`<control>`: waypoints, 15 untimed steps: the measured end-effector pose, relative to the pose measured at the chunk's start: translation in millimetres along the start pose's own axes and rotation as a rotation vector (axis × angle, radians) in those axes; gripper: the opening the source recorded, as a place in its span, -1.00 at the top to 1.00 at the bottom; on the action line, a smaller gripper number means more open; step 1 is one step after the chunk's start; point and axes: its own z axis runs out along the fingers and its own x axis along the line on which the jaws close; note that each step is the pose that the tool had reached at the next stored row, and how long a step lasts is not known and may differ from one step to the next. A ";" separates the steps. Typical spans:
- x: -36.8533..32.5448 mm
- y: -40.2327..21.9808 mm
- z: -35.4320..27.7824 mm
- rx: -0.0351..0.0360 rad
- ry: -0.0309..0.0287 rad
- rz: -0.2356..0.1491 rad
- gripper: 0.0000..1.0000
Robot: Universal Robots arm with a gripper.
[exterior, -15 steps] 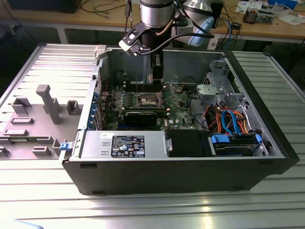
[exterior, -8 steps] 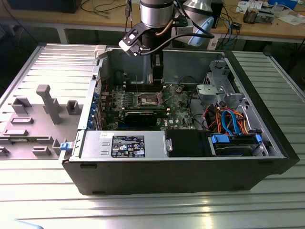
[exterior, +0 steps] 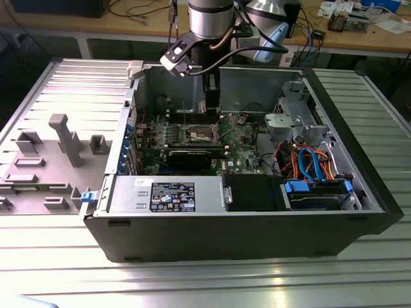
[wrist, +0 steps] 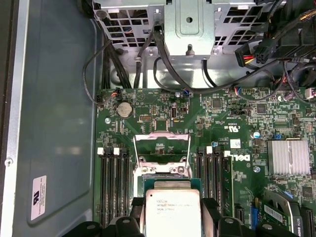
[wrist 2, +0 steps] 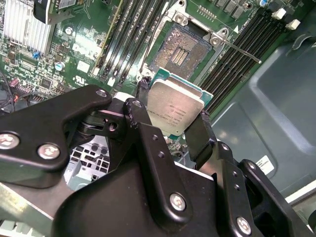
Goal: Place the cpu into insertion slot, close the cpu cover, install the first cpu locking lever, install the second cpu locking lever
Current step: 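Place the cpu into insertion slot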
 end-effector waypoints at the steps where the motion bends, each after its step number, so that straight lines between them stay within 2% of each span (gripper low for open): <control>1: 0.0 -0.1 0.5 0.0001 -0.0001 0.000 -0.08; 15: 0.6 -0.5 3.3 -0.0001 0.0000 0.000 -0.08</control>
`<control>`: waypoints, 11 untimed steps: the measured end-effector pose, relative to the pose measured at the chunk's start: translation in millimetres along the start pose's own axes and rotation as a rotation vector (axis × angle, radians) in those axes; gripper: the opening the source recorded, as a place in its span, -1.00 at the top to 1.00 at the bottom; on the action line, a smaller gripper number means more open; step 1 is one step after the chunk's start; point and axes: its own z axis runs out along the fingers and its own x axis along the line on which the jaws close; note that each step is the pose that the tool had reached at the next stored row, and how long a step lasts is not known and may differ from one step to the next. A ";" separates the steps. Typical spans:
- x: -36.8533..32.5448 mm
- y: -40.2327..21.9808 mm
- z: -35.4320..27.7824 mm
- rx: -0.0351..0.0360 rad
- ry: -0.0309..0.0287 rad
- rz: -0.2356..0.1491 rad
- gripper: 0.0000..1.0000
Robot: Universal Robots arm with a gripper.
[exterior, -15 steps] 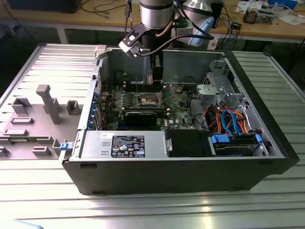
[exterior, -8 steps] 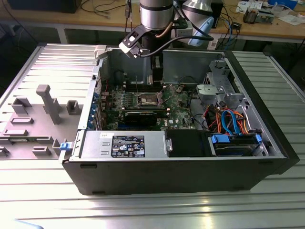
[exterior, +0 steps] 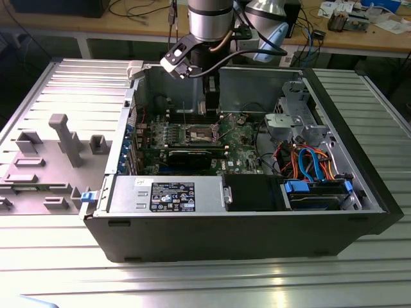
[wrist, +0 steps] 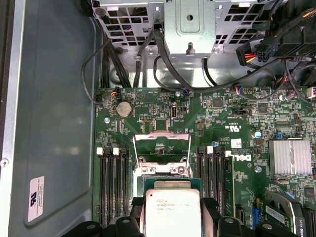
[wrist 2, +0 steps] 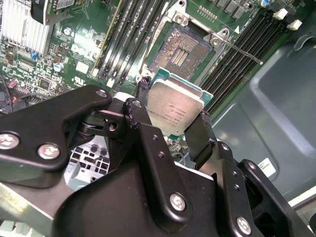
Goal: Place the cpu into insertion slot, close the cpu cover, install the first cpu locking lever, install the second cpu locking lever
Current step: 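Place the cpu into insertion slot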
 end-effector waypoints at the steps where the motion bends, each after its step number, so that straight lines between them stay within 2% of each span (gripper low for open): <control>1: 0.6 -1.1 1.3 -0.0001 0.0002 0.000 -0.08; 6: 2.8 -5.0 8.0 0.0000 0.0001 0.000 -0.08; 11: 4.9 -6.1 14.9 0.0000 0.0001 -0.001 -0.08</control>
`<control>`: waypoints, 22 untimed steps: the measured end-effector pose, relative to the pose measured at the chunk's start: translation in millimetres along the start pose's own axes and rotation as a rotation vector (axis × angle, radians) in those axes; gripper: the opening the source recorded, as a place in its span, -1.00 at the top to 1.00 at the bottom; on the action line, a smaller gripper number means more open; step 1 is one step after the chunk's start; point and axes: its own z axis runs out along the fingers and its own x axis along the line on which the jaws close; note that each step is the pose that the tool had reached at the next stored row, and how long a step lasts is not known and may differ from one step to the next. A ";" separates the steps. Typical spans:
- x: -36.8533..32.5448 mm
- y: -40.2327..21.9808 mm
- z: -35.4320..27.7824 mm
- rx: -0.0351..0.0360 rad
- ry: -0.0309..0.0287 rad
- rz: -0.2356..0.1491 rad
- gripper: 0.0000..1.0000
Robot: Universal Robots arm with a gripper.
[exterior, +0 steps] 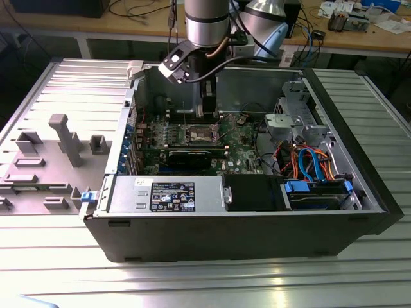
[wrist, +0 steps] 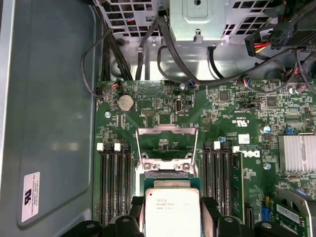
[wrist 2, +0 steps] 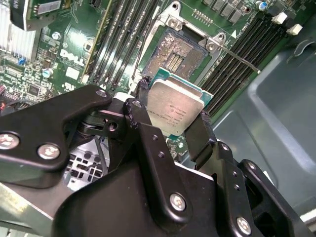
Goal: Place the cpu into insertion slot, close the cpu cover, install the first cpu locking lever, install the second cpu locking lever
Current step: 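Place the cpu into insertion slot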
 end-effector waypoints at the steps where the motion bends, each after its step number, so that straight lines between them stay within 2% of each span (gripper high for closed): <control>1: 0.1 -0.2 1.3 0.0000 0.0000 0.000 -0.08; 4: 0.3 -1.9 5.9 0.0000 0.0001 -0.001 -0.08; 6: 2.5 -7.0 10.2 0.0001 0.0002 -0.003 -0.08; 9: 3.8 -7.9 13.6 0.0001 0.0008 -0.003 -0.08; 22: 3.8 -8.0 14.2 0.0001 0.0013 -0.003 -0.08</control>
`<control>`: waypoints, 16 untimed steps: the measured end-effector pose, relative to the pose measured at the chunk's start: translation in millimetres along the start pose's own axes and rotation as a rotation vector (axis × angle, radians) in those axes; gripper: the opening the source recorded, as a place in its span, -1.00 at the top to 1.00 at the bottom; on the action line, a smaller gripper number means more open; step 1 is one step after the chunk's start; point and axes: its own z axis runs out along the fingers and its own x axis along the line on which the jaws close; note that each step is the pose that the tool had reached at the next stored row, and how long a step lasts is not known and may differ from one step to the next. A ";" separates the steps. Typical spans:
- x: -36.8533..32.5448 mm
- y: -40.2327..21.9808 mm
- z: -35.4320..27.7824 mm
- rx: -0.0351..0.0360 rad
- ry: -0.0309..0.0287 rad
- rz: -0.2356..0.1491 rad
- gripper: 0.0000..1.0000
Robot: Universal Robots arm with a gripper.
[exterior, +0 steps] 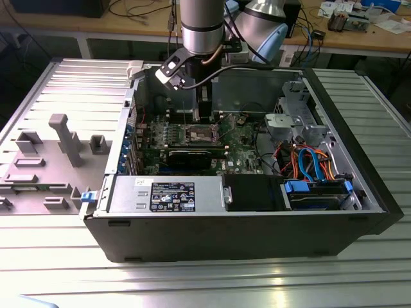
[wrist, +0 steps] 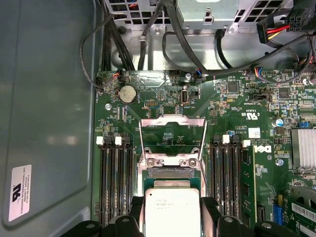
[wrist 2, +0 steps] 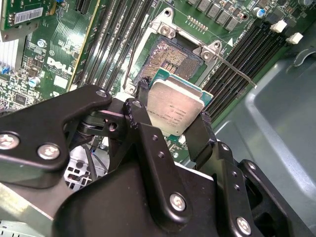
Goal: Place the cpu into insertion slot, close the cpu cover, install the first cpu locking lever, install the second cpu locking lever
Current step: 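Place the cpu into insertion slot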
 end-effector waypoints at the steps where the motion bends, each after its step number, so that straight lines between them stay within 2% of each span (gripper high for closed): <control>1: 0.0 0.0 0.2 -0.0001 0.0001 0.000 -0.08; 3: 0.0 -0.1 0.4 0.0000 0.0001 0.000 -0.08; 7: -0.1 -0.5 5.9 0.0000 0.0001 0.000 -0.08; 16: -0.2 -0.7 8.0 -0.0001 0.0001 0.000 -0.08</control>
